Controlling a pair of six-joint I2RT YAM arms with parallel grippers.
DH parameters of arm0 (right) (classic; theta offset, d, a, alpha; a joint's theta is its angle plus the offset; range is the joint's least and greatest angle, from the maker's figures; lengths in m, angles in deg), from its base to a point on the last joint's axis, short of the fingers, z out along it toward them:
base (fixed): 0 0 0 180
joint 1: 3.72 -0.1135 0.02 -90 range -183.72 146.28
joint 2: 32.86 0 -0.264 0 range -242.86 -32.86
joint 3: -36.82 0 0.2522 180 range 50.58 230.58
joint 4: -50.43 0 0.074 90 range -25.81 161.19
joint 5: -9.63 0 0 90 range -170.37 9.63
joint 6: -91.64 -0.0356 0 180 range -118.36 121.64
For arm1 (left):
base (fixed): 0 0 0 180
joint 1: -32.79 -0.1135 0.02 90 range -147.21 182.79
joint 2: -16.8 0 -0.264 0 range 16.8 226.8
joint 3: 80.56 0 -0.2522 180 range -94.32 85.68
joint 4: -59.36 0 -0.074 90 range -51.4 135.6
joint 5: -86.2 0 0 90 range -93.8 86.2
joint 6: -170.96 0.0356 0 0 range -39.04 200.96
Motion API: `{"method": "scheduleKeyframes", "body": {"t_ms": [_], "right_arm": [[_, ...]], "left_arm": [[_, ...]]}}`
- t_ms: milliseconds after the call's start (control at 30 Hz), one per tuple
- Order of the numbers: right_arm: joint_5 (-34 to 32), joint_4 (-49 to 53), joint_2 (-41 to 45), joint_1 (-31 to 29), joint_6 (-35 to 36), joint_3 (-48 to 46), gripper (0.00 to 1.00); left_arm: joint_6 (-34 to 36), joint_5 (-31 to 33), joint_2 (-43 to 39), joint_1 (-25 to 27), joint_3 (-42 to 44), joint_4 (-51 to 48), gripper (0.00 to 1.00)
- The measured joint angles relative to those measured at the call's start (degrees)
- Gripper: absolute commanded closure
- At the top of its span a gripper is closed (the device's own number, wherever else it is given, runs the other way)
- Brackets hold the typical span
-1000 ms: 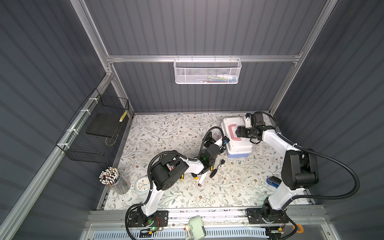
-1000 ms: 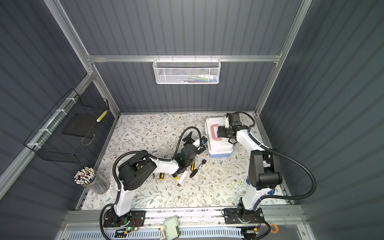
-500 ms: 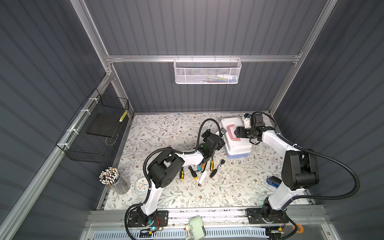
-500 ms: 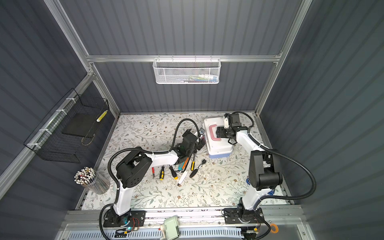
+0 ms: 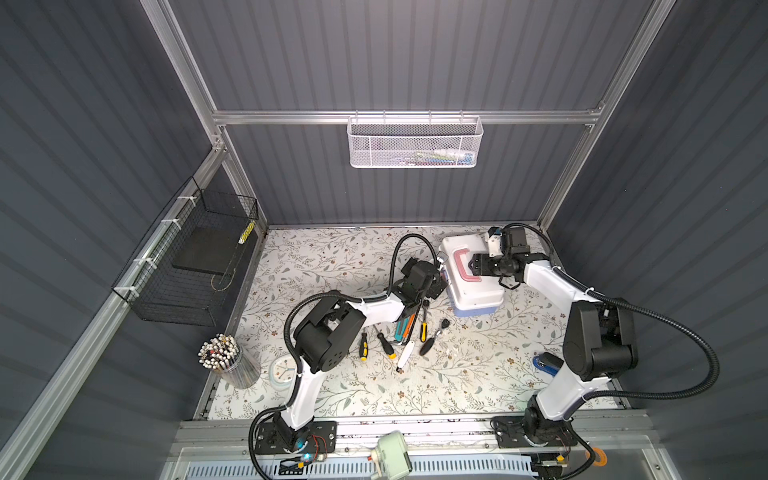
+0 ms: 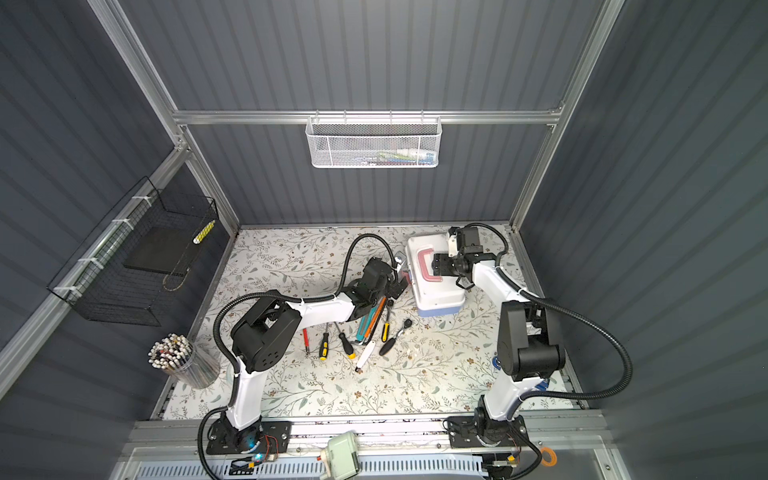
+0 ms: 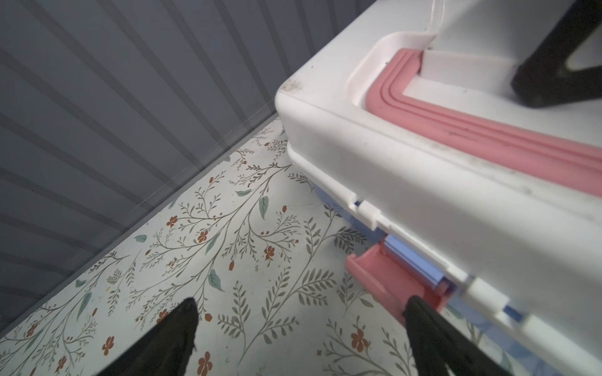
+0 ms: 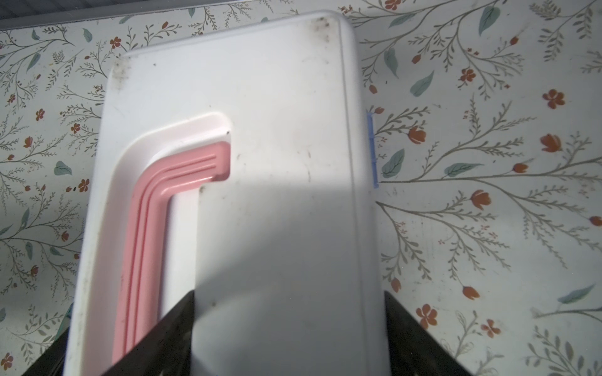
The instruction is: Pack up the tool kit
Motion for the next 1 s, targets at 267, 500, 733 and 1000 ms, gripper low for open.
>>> {"method": "scheduleKeyframes", "body": {"t_ms": [267,500,733,1000], "right_arm": [[0.0,-0.28,0.09,0.0,0.0,-0.22,0.51],[0.0,-0.31,0.11,0.0,-0.02,-0.22,0.52],[0.35,-0.42,0.15,0.13,-0.04,-0.31,0.52],[6.1,-1.53,1.22,1.01,0.11,-1.84,0.53]], "left_arm": [[-0.31,-1.7,0.09,-0.11,-0.79,-2.78,0.01],[-0.55,-1.84,1.95,-0.63,-3.52,-6.27,0.02],[-1.38,-1.86,2.38,-1.27,-4.2,-9.16,0.02],[-2.62,-1.9,4.42,-1.57,-5.88,-13.03,0.02]]}}
